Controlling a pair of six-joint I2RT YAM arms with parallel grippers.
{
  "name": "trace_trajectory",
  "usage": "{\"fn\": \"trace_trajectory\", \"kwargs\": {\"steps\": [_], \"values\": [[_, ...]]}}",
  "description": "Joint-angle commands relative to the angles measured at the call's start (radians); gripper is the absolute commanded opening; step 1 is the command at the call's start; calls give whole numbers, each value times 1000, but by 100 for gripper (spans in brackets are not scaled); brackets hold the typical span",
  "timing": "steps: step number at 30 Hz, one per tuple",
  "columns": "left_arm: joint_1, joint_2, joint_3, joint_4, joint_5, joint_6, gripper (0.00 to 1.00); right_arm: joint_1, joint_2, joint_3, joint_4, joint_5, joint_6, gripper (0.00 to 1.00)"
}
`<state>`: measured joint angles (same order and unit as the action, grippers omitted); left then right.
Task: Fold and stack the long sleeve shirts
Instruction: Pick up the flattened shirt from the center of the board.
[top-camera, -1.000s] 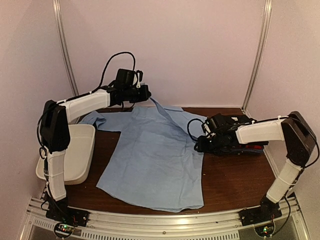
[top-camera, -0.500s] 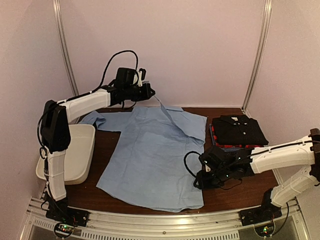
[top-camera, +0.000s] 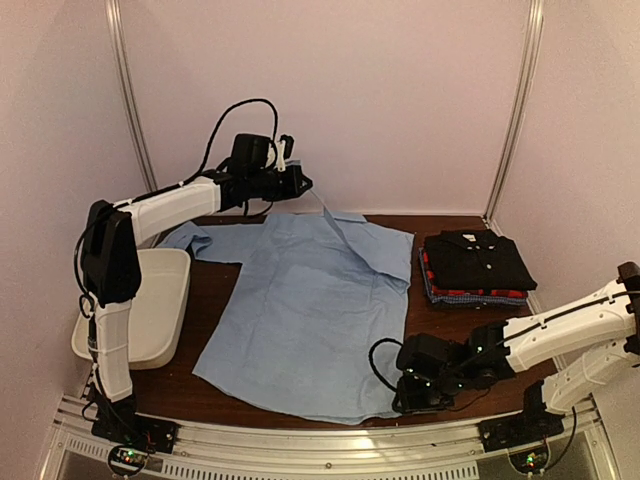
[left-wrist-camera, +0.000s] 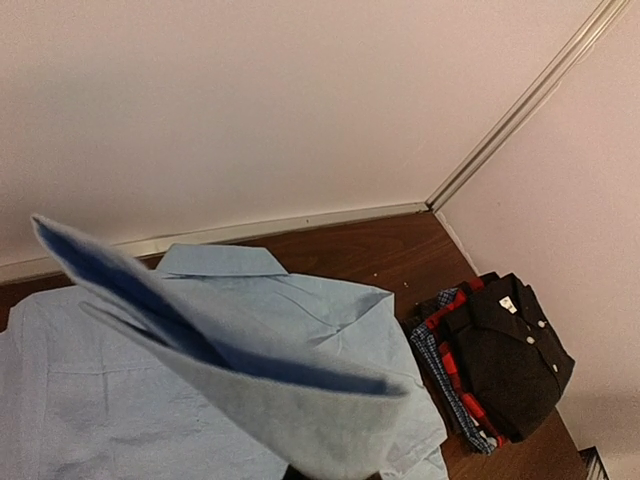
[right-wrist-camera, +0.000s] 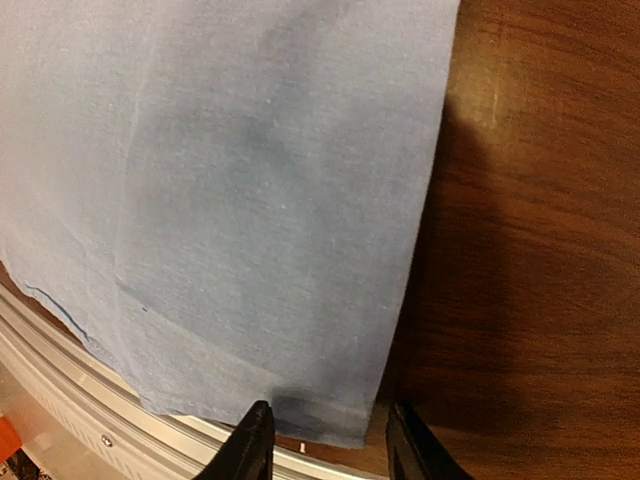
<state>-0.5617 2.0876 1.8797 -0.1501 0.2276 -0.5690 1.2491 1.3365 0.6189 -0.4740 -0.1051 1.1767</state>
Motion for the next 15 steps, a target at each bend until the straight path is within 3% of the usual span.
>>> {"fn": "trace_trajectory", "kwargs": {"steps": [1, 6, 15], "values": [[0, -14, 38, 47, 12, 24, 0, 14, -14, -35, 23, -16, 64, 38], [0, -11, 52, 49, 10, 28, 0, 15, 2, -47, 67, -25, 75, 25], [11, -6, 140, 58, 2, 44, 0, 16, -35, 73, -56, 79, 59, 0]]}}
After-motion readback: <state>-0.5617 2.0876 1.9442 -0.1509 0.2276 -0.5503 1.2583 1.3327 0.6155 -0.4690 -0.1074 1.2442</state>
